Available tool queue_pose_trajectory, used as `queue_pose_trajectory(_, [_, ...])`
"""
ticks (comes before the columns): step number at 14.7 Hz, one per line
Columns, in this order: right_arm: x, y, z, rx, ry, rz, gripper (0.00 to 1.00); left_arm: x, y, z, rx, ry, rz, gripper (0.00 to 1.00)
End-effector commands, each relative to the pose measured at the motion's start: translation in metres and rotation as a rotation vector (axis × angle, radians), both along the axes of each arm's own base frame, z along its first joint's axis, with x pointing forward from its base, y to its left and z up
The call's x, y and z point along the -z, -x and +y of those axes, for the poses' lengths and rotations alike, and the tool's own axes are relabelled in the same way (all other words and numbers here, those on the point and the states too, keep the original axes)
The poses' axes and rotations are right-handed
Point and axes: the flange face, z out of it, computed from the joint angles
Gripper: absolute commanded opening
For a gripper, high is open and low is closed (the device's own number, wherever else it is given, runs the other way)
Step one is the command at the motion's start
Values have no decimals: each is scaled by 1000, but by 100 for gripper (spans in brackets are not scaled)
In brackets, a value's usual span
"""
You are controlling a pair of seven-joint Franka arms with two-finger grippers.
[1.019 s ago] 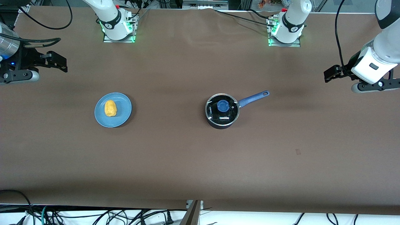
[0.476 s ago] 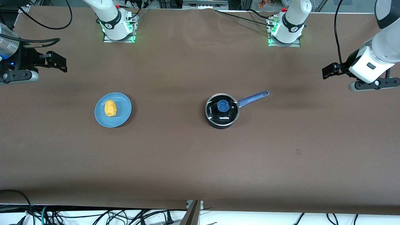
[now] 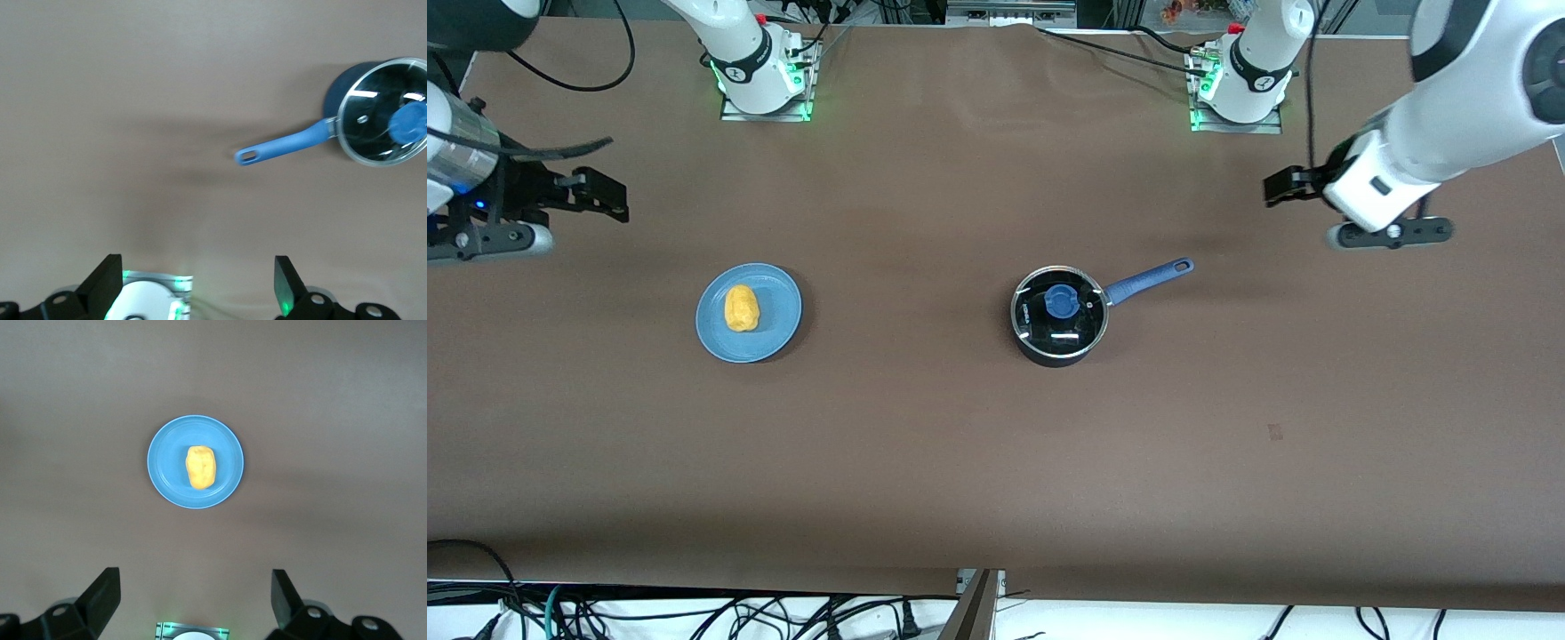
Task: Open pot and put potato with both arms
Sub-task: 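Reach the left gripper to the lid knob while the right gripper reaches the potato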
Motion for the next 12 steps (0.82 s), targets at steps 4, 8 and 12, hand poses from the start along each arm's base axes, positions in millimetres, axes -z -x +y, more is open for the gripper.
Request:
queue_pose_trajectory(4, [79, -40, -2, -3, 16, 48, 100, 81, -17, -132, -171, 33, -34, 100])
queue_pose_trajectory(8, [138, -57, 9, -6, 14, 66, 100, 148, -7, -211, -245, -12, -83, 100])
queue_pose_trajectory(12, [214, -49, 10, -14, 7, 23, 100, 195, -6, -250, -315, -50, -170, 100])
